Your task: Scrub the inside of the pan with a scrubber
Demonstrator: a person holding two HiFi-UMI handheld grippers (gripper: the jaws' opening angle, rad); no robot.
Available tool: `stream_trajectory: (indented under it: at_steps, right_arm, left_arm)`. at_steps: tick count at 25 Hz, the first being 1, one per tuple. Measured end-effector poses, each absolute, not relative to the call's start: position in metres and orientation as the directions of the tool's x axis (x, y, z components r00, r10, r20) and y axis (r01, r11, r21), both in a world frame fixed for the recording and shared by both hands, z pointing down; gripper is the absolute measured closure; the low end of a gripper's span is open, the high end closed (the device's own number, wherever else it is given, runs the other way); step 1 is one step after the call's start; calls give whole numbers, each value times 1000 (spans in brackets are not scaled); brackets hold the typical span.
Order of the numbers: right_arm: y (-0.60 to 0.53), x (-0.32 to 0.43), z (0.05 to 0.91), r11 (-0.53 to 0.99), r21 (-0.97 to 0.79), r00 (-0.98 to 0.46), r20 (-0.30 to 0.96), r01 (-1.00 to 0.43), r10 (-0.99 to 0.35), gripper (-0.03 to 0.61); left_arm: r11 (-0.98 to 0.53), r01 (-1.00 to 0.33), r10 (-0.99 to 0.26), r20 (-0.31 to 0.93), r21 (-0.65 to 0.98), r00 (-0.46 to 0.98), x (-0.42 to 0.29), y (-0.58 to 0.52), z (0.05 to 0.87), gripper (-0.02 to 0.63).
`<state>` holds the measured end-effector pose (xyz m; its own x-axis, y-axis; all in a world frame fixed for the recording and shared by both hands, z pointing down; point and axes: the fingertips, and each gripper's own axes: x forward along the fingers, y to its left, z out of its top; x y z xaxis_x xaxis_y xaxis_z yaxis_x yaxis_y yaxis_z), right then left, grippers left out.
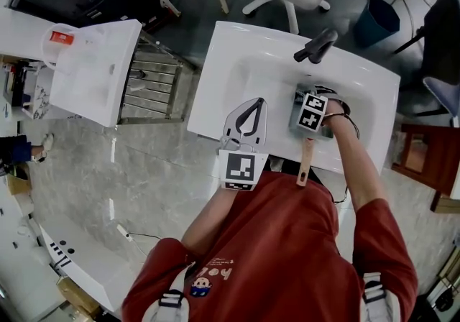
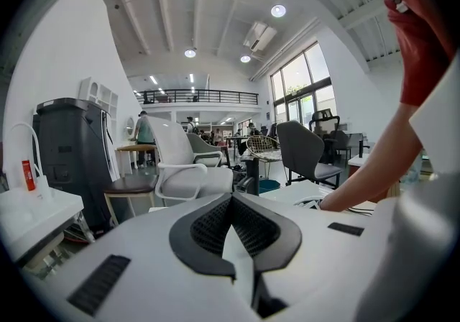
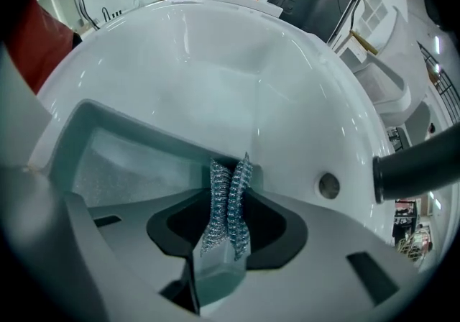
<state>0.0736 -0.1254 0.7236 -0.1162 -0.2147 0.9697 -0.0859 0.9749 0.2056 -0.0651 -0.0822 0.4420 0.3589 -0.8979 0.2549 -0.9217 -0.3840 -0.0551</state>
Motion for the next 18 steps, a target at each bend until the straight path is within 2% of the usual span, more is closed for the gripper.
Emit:
stream_trajectory:
  at_steps: [13, 18]
  right_arm:
    - [-126, 73, 724, 967, 234, -103, 964, -103, -245, 430]
    - [-120, 74, 711, 972, 193, -116, 971, -131, -208, 428]
  left_arm:
    - [-396, -918, -890, 263, -37, 373, -63, -75, 448, 604]
    - [-406, -913, -885, 265, -41, 382, -60, -73, 447, 604]
